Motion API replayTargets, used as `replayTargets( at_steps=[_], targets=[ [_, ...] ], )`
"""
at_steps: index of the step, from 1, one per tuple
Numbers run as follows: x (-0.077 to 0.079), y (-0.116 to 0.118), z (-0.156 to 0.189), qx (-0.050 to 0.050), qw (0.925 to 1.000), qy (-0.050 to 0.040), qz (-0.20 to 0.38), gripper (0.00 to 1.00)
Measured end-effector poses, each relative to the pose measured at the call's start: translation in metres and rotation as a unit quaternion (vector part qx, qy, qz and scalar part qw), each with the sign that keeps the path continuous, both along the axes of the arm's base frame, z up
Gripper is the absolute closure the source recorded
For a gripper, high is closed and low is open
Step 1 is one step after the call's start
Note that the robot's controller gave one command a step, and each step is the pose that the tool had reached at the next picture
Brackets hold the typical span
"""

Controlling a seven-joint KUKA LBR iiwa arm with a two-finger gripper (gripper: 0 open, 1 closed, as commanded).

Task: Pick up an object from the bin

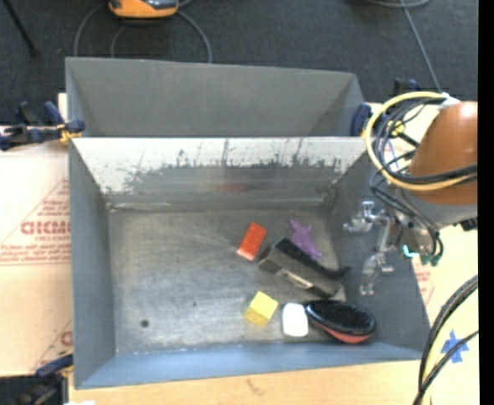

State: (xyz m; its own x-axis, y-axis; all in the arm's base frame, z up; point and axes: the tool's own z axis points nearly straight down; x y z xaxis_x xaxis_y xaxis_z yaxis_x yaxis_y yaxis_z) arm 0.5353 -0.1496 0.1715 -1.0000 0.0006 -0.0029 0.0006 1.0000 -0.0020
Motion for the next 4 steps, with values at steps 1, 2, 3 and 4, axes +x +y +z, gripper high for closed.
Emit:
replayTargets(
  at_steps=[1,2,3,4],
  targets=[
    [0.0,0.0,0.0,0.0,1.0,-0.0005,0.001,0.0],
    [0.017,0.0,-0.062,0.0,0.999,-0.003,-0.044,0.0],
    [0.026,-0.002,-0.077,0.0,0.9989,0.0013,-0.047,0.0],
    [-0.021,-0.004,-0.057,0.0,0.9968,-0.0072,-0.079,0.0]
  ],
)
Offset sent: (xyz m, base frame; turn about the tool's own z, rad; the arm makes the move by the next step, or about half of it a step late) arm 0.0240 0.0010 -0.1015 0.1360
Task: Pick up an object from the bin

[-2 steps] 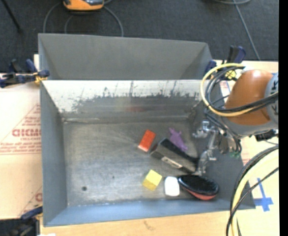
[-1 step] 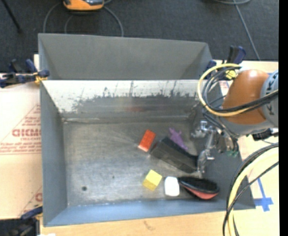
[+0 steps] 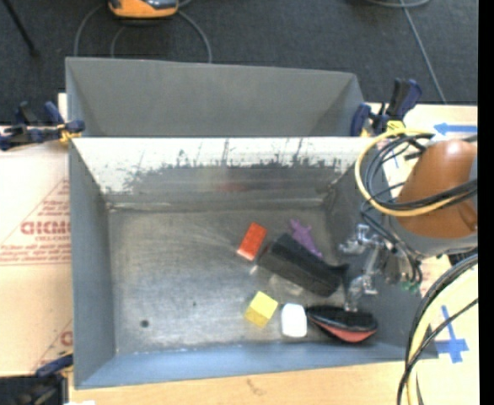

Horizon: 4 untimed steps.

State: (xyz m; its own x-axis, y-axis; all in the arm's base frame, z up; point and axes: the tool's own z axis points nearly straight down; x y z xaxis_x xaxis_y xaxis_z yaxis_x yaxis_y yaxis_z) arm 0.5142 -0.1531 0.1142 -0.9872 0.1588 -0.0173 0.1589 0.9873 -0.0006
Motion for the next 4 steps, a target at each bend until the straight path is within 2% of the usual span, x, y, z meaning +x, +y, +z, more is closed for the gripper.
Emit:
replayTargets(
  at_steps=[1,2,4],
  targets=[
    [0.066,0.018,-0.04,0.0,0.9998,0.0154,-0.011,0.0],
    [-0.003,0.005,-0.035,0.002,0.9935,-0.0087,-0.114,1.0],
    [-0.003,0.005,-0.034,0.003,0.9935,-0.0074,-0.113,1.0]
  ],
)
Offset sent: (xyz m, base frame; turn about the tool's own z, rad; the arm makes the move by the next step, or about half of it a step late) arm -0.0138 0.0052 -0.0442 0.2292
